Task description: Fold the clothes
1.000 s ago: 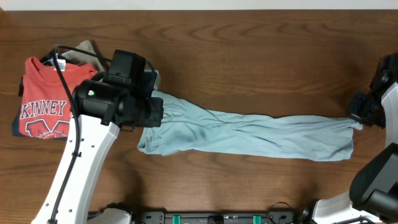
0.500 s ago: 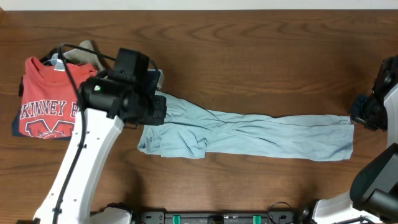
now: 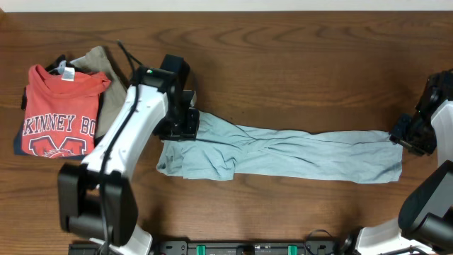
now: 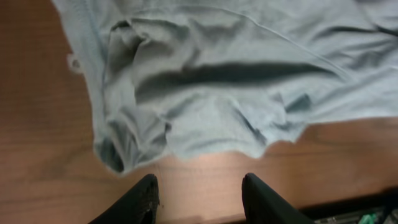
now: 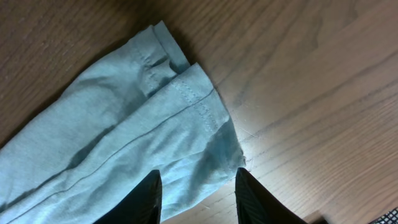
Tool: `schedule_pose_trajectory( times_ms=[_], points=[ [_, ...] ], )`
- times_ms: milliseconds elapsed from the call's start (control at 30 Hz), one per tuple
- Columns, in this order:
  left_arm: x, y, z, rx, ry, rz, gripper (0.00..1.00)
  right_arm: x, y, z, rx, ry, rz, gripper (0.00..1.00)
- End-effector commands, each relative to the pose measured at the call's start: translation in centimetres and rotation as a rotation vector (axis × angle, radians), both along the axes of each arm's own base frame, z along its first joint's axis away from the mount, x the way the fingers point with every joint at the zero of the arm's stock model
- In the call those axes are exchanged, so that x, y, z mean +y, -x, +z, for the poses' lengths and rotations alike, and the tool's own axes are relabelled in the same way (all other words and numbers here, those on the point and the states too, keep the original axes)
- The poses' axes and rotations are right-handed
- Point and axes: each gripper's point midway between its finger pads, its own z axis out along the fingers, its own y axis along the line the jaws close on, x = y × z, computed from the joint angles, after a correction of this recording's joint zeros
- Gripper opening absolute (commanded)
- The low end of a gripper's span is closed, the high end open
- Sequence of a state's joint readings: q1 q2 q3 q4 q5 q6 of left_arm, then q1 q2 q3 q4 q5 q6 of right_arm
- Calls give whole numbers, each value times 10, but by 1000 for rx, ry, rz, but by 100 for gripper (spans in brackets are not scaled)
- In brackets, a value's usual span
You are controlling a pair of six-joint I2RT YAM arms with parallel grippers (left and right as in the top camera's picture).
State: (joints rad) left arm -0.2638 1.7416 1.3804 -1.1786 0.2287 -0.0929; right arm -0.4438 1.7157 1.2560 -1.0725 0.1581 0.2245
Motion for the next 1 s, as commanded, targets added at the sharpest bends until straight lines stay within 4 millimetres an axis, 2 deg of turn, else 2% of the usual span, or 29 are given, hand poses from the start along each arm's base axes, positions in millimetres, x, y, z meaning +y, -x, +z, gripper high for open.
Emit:
schedule_pose_trajectory(
  times_ms=[0,200,400,567,700,767,900,967],
  points=[
    [2,-4,-22,42,-29,-4,46,-1,1,1,-8,-3,-14,37],
    [10,-12,-50,72,-98,-10,46,-1,1,1,-8,-2,-14,38],
    [22,-8,-65,112,-183,40,46,-1,1,1,-10,-1,-14,38],
    [24,-2,-75,124,-190,76,46,-1,0,1,-12,0,-14,37],
    [19,-5,-79,109,-165,79,45,-1,0,1,-13,0,-14,37],
    [14,-8,-79,103,-134,83,36,-1,0,1,-12,-1,-14,38],
    [10,-12,-80,88,-116,85,9,-1,1,1,-11,-1,-14,38],
    [11,-12,-78,84,-115,87,7,-1,0,1,-12,0,-14,37]
  ],
)
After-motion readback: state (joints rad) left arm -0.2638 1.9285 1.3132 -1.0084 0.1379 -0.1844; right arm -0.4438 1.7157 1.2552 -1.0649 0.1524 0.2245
